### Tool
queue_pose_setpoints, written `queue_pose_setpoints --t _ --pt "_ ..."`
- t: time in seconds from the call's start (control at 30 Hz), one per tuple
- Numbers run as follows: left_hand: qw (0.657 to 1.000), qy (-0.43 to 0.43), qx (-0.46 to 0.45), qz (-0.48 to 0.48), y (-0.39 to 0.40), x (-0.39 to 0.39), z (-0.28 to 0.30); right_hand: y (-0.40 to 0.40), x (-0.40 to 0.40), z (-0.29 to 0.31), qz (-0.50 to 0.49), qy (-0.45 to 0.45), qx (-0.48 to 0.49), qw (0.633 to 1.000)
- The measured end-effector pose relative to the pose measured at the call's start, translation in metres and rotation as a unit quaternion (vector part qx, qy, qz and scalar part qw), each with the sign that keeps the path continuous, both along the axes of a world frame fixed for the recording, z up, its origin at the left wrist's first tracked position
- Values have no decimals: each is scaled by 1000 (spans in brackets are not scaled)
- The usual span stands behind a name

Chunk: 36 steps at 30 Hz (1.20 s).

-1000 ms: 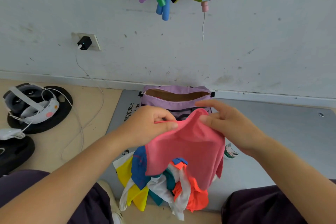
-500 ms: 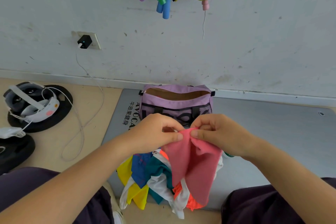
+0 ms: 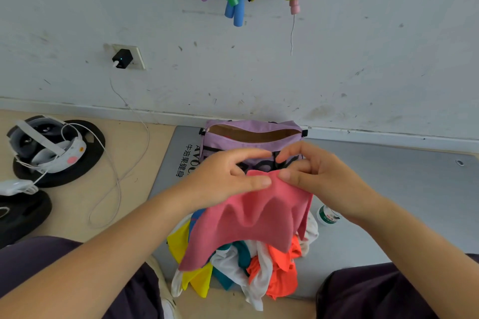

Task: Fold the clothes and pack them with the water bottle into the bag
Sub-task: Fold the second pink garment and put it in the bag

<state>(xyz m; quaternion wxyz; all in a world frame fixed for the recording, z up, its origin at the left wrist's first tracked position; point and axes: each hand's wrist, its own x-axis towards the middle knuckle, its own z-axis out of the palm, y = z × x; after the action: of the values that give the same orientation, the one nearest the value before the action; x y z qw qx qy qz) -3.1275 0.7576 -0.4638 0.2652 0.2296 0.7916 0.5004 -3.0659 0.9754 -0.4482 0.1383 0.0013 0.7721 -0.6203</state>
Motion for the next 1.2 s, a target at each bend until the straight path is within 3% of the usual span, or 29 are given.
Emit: queue_pose_setpoints --t 0.07,0.17,0.43,0.57,0.67,0.77,1.0,1.2 --pt "999 -18 -1 -46 5 7 -3 -3 2 1 17 -2 -35 999" --pt "999 -14 17 -33 9 11 -5 -4 2 1 6 10 -5 1000" --pt "991 42 90 89 0 -4 1 3 -2 -3 30 -2 92 995" --pt "983 43 95 148 0 -10 1 4 -2 -3 -1 -4 60 998" --pt "997 -12 69 31 0 -6 0 1 0 -1 4 -15 -41 999" --pt "998 1 27 -65 5 4 0 -3 1 -3 25 -12 -93 995" --pt "994 58 54 69 1 -4 8 4 -2 -5 34 -20 -17 999" --pt "999 31 30 -14 2 1 13 -10 1 -8 54 31 22 998"
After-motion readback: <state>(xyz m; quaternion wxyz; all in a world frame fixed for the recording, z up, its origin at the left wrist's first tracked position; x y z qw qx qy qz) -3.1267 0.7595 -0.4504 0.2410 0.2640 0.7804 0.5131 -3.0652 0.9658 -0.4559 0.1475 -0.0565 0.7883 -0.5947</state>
